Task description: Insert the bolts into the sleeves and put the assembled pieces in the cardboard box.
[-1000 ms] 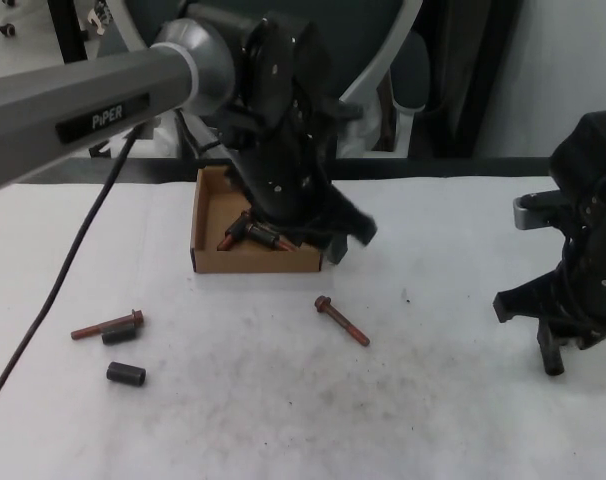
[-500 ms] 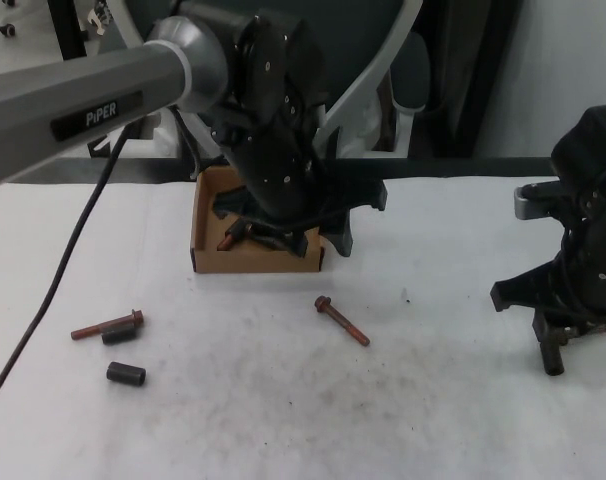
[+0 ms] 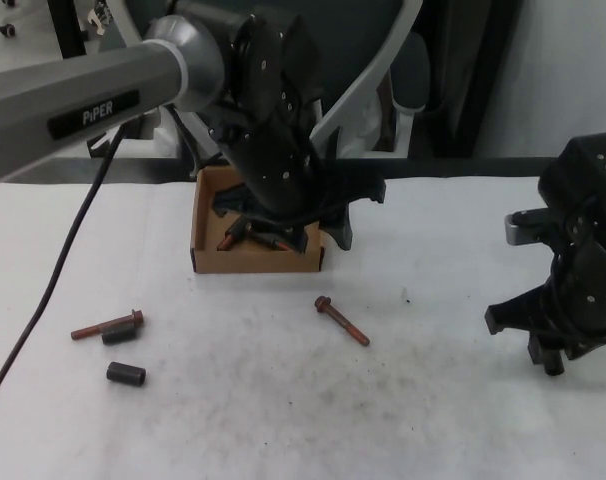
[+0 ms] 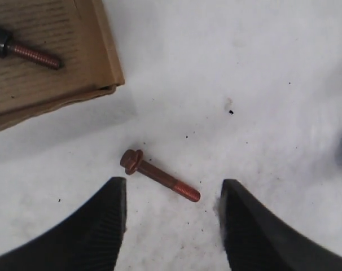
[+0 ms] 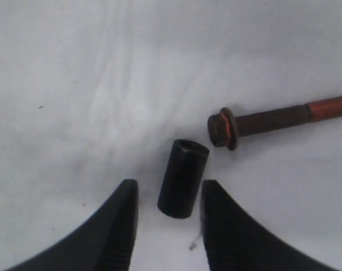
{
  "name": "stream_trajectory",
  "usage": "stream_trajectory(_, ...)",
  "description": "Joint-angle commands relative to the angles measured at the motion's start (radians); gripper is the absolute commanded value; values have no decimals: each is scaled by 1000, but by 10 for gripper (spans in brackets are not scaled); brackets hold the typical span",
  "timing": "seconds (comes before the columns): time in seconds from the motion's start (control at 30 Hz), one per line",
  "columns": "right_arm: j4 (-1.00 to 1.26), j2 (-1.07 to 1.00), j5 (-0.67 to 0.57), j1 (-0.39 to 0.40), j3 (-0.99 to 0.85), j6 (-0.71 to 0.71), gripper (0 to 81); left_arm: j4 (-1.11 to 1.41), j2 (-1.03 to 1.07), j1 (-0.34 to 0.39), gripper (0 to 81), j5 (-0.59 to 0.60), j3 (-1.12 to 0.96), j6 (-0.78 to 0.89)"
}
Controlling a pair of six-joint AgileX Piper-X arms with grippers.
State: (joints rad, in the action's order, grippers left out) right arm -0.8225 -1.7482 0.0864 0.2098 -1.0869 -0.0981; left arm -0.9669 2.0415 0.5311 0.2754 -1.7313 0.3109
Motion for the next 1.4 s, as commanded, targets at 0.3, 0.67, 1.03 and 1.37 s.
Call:
stream_trajectory(0.3,32,-60,-2,-26,2,0,365,6,67,5,477,-4,-7,209)
stream_trajectory(0.67,55,-71,6,-53,2,30,365,12,70,30,477,-56,-7,399)
stream_trajectory(1.03,56,-71,6,-53,2,86,2,12,116,74,477,-87,-7,552)
stream_trajectory(1.37,68,-71,6,-53,2,105,3,74,145,108,477,-166,-7,706)
